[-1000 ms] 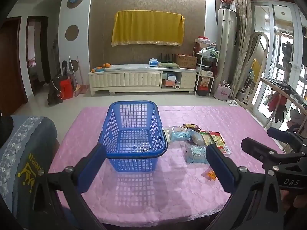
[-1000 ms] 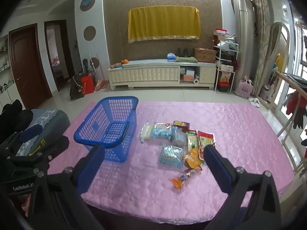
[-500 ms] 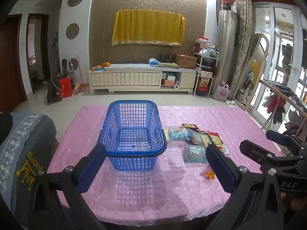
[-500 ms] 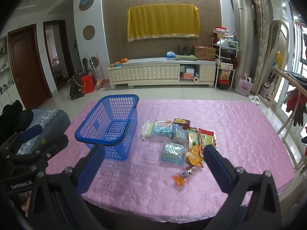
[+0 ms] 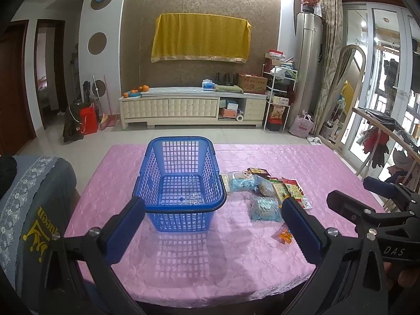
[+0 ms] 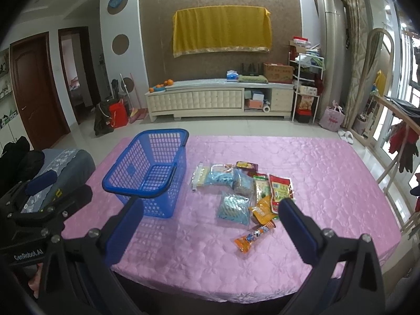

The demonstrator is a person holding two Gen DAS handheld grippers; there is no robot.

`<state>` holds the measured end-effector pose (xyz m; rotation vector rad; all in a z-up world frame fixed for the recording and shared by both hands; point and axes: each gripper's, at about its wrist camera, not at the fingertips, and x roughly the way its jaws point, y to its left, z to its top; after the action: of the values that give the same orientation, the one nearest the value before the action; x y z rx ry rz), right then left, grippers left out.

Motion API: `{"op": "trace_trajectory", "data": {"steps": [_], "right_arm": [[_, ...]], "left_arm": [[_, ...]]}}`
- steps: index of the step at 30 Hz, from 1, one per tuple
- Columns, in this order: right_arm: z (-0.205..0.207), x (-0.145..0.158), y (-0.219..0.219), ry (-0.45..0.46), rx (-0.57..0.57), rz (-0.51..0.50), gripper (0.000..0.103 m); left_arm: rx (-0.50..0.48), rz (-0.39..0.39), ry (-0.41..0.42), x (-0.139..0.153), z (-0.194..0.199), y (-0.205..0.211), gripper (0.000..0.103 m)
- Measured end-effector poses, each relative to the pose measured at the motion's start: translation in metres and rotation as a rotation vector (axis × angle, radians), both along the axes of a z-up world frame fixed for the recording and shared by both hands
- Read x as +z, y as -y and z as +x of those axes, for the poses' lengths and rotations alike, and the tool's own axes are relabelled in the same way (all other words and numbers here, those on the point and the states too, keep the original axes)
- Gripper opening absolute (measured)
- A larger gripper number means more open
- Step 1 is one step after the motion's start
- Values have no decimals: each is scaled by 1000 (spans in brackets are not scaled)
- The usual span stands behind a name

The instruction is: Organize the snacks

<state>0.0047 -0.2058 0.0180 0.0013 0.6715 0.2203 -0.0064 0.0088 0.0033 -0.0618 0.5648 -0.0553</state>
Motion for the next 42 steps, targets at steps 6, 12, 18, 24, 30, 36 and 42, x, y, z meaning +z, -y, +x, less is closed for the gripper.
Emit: {"op": "trace_trajectory", "data": {"steps": [6,12,18,24,30,36,42], "right_arm": [[-1,0,0,-8,3,3,103],[-2,-1,-1,-9,6,3,103],[0,-3,-1,-24,12,16,103],[1,-4,1,-30,14,19,103],[1,-6,2,-32,13,26,103],[1,-6,1,-35,13,25,103],[0,-5,-2,-29,27,38,103]], "left_arm": [[1,2,-2,-1,-1,-1,103],[0,1,-6,-1,-1,-1,103],[0,-1,-12,-1,-1,0,103],[1,3,-17,0,-1,0,103],[-1,2,-21,-1,-1,0,103],[2,2,-24,-1,-2,-1,103],[0,3,-19,2,-4,-3,103]]}}
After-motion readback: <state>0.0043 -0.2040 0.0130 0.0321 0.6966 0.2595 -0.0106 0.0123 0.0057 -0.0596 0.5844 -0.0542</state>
